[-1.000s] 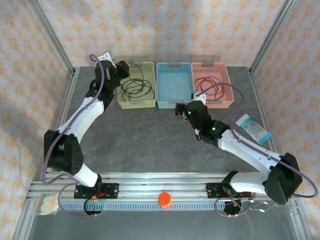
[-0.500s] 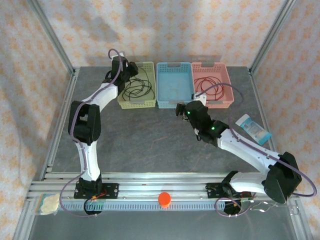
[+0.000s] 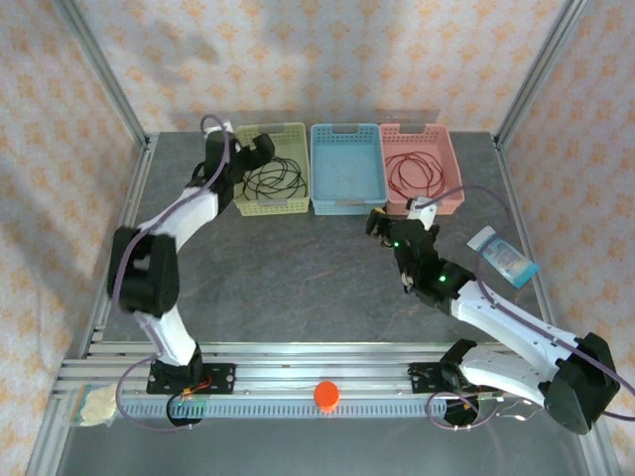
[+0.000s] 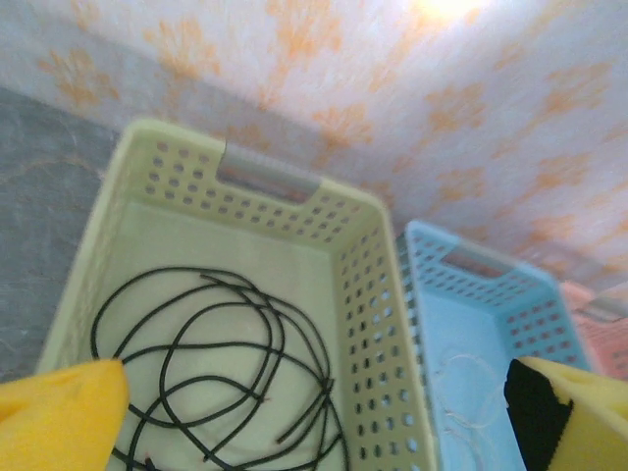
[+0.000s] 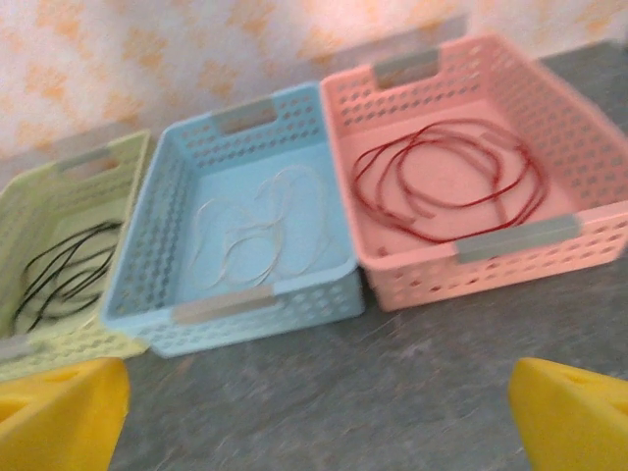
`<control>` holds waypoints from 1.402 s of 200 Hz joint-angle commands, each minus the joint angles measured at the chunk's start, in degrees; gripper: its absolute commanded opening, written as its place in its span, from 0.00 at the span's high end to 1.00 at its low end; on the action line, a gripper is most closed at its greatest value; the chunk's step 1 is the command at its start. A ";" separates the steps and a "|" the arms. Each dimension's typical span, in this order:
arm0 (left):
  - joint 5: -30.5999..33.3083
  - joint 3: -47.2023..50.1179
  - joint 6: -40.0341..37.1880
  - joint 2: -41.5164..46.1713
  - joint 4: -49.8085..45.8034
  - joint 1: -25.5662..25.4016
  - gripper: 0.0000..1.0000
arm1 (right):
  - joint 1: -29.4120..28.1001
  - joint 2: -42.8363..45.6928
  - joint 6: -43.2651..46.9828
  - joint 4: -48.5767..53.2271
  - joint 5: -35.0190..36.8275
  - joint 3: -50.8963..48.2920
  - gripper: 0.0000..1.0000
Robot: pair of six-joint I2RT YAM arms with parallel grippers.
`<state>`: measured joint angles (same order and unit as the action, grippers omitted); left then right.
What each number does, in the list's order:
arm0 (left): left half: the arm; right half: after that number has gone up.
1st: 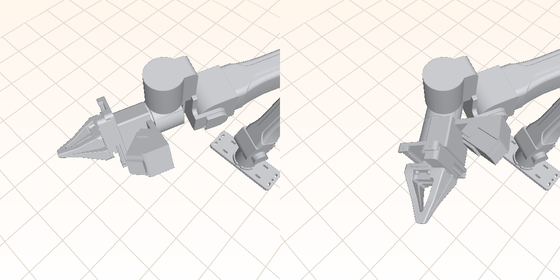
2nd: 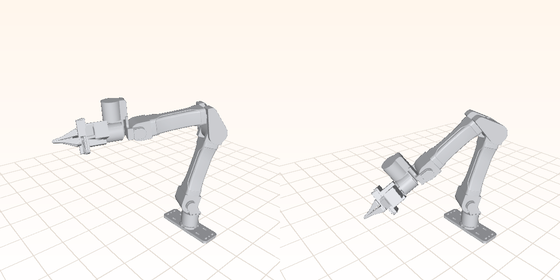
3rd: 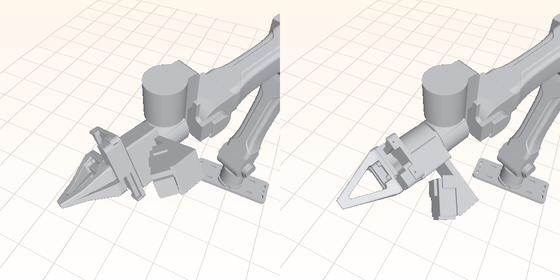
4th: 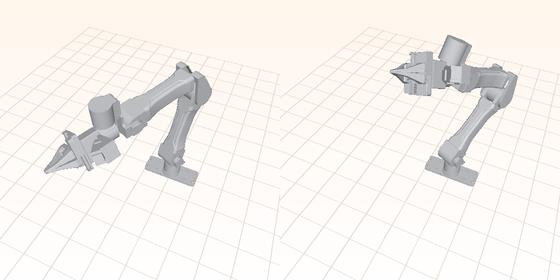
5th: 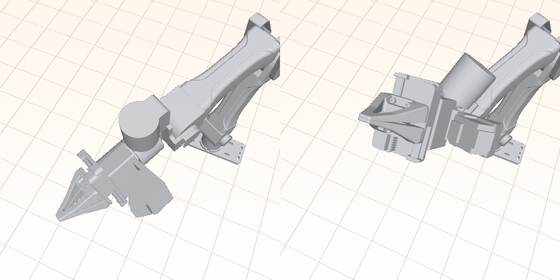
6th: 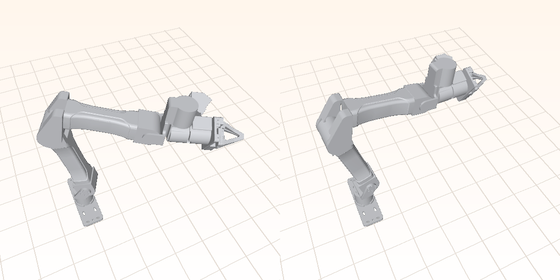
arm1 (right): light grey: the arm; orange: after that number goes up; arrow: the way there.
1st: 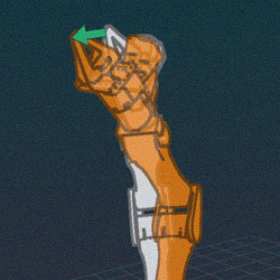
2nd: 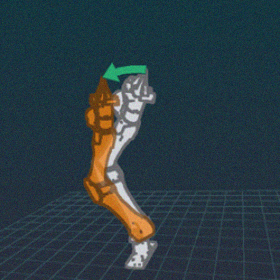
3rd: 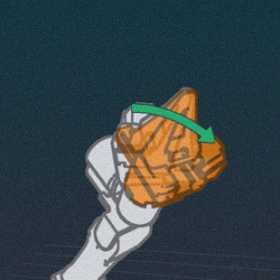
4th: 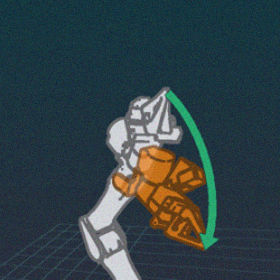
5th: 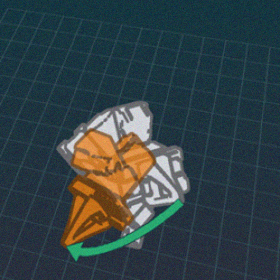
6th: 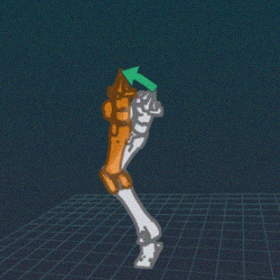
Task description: Untangle the cables
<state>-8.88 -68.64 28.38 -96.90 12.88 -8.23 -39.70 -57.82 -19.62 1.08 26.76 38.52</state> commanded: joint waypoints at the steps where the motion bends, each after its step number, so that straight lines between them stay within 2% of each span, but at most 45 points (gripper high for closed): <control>1: 5.83 12.30 -0.05 10.44 11.34 0.26 0.01 | 1.72 0.61 0.23 -6.71 10.69 -3.40 0.02; 23: 13.68 24.83 0.59 19.59 15.99 0.35 0.01 | 4.96 0.09 1.67 -14.15 12.08 -7.99 0.08; 36: 19.01 31.09 0.02 24.25 17.75 0.34 0.00 | 7.97 -0.85 2.42 -17.24 11.28 -9.73 0.05; 41: 20.46 33.38 -0.62 25.90 18.63 0.32 0.01 | 9.39 -1.53 2.47 -17.95 10.79 -10.01 0.00; 58: 26.68 39.48 -0.86 31.32 19.98 0.34 0.01 | 14.49 -4.61 3.20 -19.41 8.65 -10.13 0.00; 67: 27.28 42.37 -3.00 33.65 20.75 0.35 0.01 | 17.00 -6.33 4.45 -20.94 7.05 -10.35 0.00; 79: 26.44 48.90 -7.96 35.95 30.33 0.22 0.00 | 19.57 -8.03 7.92 -24.90 5.22 -11.63 0.00; 87: 28.13 52.40 -8.79 37.36 34.47 0.23 0.01 | 20.58 -8.97 11.13 -29.18 4.09 -13.35 0.00; 103: 32.39 52.66 -11.18 38.46 30.75 0.25 0.01 | 22.59 -10.93 16.53 -36.28 1.45 -16.34 0.00; 117: 36.26 51.60 -12.60 38.06 25.94 0.23 0.01 | 24.52 -13.19 17.28 -37.71 0.62 -16.58 0.00; 132: 38.48 53.18 -15.11 37.39 28.12 0.25 0.01 | 26.03 -16.24 18.08 -38.50 -0.10 -16.28 0.00; 173: 36.28 58.55 -23.46 30.70 43.54 0.23 0.00 | 30.33 -22.00 15.97 -45.64 -5.31 -17.54 0.00; 208: 33.05 60.21 -27.94 22.18 56.18 0.52 0.01 | 31.19 -24.83 21.95 -51.54 -9.08 -17.25 0.00; 222: 30.76 59.77 -27.60 20.91 57.16 0.88 0.00 | 31.98 -25.42 23.06 -54.20 -12.67 -17.59 0.00; 254: 27.06 60.71 -28.95 15.66 66.33 2.76 0.00 | 34.76 -28.59 22.33 -62.34 -18.99 -19.76 0.00; 265: 25.62 61.33 -27.83 14.51 66.96 3.70 0.00 | 35.67 -27.91 21.62 -61.09 -20.77 -19.73 0.00; 280: 24.01 63.05 -27.14 11.39 74.09 4.76 0.00 | 36.11 -27.55 21.60 -64.97 -22.33 -22.18 0.00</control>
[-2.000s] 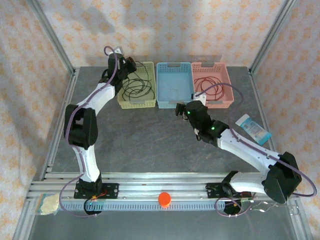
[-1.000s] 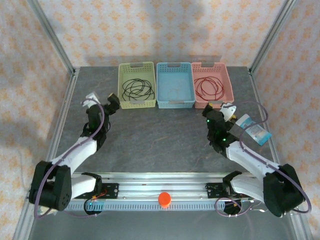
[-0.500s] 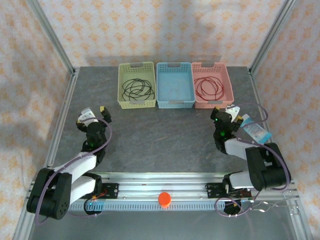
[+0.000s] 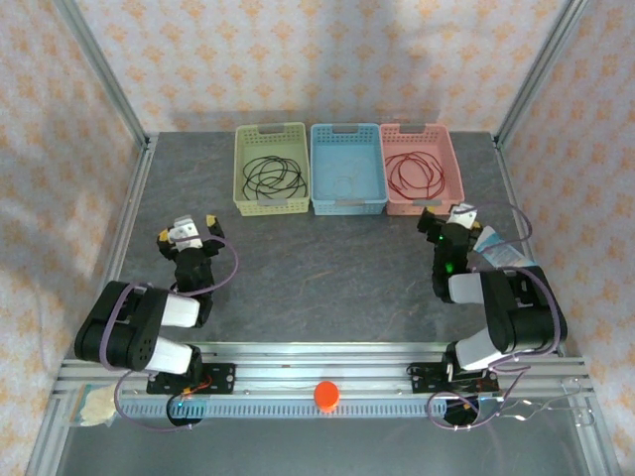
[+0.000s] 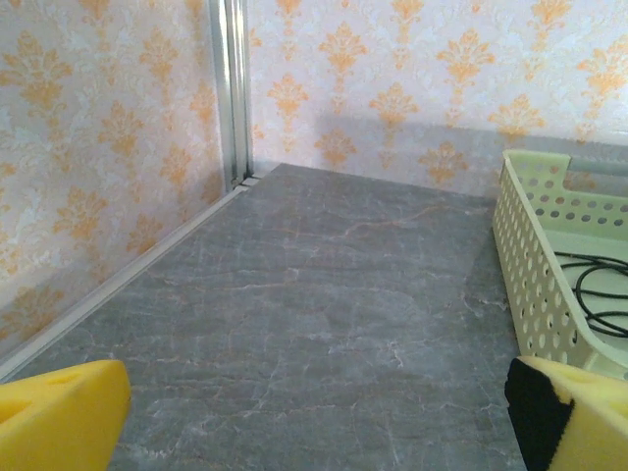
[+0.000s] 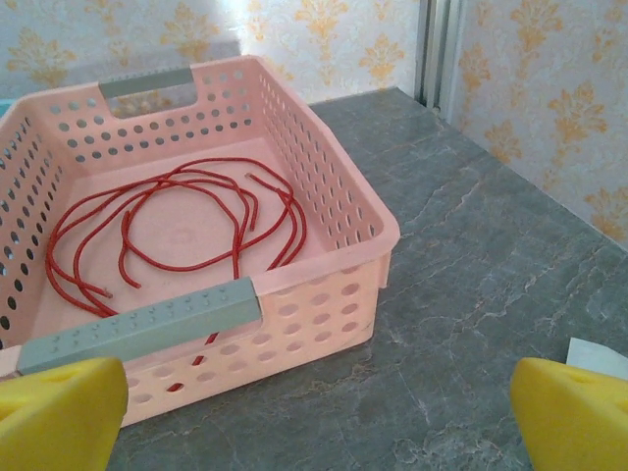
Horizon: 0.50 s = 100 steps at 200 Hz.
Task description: Untangle the cables
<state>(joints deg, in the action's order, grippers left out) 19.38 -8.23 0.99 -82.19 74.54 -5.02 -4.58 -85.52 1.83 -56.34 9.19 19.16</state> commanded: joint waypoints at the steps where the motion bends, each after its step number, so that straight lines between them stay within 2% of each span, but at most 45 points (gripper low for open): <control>1: -4.50 2.64 0.33 -3.59 12.85 1.61 0.00 | 0.98 0.11 0.22 -7.95 -4.86 -3.03 0.00; 19: -6.93 4.49 0.38 -7.86 21.38 3.07 0.00 | 0.98 -1.54 0.98 -17.23 -6.03 -7.34 0.00; 25: -7.52 4.35 0.90 -6.65 19.16 3.36 0.00 | 1.05 -1.94 0.83 -19.13 -5.79 -8.02 0.00; 34: -9.19 3.08 1.45 -4.91 13.71 3.89 0.00 | 1.06 -0.67 0.69 -15.39 -5.77 -7.22 0.00; 49: -12.12 -0.89 1.14 -6.20 8.01 4.92 0.00 | 1.15 -1.51 0.81 -14.53 -6.20 -6.08 0.00; 62: -12.87 -4.62 1.76 -4.50 -2.34 5.02 0.00 | 1.93 -1.66 0.46 -14.31 -7.77 -5.75 0.00; 78: -12.89 -3.23 1.22 -6.23 3.72 5.10 0.00 | 1.94 -1.61 0.47 -14.11 -7.78 -5.82 0.00; 91: -12.79 -3.89 1.63 -5.12 0.26 5.04 0.00 | 1.94 -1.40 0.46 -13.96 -7.78 -5.84 0.00; 100: -12.48 -3.63 1.51 -5.50 1.52 5.07 0.00 | 1.94 -1.36 0.47 -14.02 -7.78 -5.85 0.00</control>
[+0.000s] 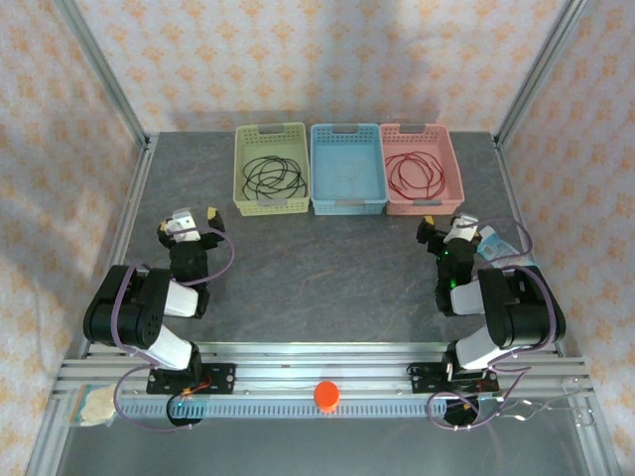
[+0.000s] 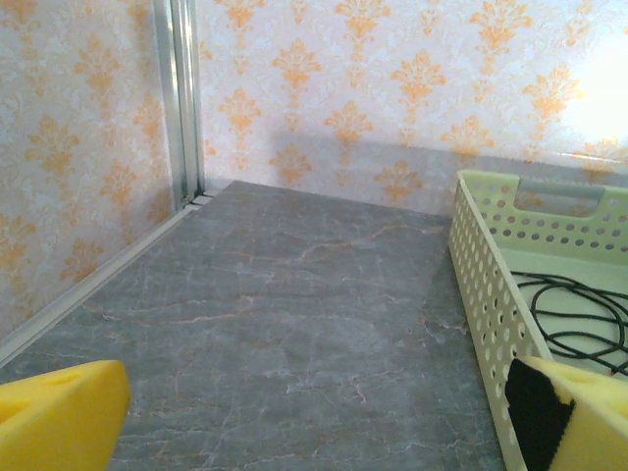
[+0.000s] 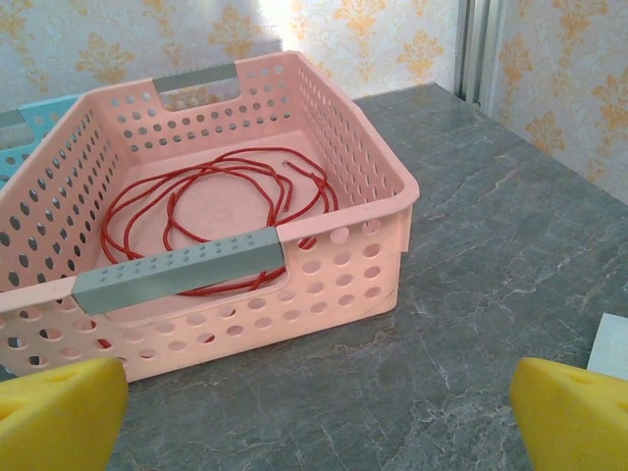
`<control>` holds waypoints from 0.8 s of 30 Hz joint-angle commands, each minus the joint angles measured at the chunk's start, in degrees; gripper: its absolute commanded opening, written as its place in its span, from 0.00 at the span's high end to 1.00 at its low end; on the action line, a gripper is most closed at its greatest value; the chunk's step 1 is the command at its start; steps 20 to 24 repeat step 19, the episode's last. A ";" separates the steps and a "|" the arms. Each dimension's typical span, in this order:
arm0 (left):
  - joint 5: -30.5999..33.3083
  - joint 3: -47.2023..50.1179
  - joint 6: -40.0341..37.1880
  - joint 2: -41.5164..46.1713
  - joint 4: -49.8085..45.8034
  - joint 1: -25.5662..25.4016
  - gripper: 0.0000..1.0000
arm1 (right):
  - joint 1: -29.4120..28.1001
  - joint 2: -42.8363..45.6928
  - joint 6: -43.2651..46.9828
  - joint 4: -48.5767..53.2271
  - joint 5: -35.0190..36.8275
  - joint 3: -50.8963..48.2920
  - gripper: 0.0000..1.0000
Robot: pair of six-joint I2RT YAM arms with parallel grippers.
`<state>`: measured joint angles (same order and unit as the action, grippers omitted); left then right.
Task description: Untangle the cables
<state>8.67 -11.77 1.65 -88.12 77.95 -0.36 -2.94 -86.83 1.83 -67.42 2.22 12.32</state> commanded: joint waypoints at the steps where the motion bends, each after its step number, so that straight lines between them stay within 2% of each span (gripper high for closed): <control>1: -1.75 0.00 0.79 0.33 -1.51 0.39 0.00 | 0.30 -0.08 0.46 -2.87 -0.77 0.97 0.00; 9: -5.36 -0.59 -0.64 0.15 -2.46 0.36 0.00 | 0.30 -0.10 0.46 -2.96 -0.81 0.96 0.00; 24: -6.51 -0.72 -0.33 0.15 -2.82 0.89 0.00 | 0.30 -0.11 0.46 -2.89 -0.83 0.97 0.00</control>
